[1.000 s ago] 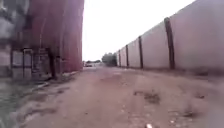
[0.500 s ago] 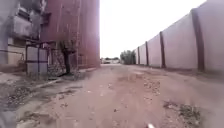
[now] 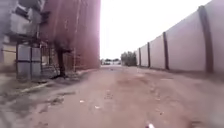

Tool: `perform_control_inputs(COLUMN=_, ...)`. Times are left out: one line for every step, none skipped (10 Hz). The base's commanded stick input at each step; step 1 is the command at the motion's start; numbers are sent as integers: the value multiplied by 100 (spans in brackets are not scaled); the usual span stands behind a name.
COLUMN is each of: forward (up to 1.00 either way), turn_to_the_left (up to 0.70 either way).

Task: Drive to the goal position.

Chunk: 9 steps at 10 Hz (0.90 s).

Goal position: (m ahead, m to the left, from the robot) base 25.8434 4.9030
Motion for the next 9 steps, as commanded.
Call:
perform_control_inputs(forward=100, turn_to_the_left=0)
perform_control_inputs(forward=100, turn_to_the_left=0)
perform_control_inputs(forward=100, turn_to_the_left=0)
perform_control_inputs(forward=100, turn_to_the_left=0)
perform_control_inputs(forward=100, turn_to_the_left=0)
perform_control_inputs(forward=100, turn_to_the_left=0)
perform_control_inputs(forward=100, turn_to_the_left=10)
perform_control_inputs(forward=100, turn_to_the_left=31)
perform_control_inputs(forward=100, turn_to_the_left=38)
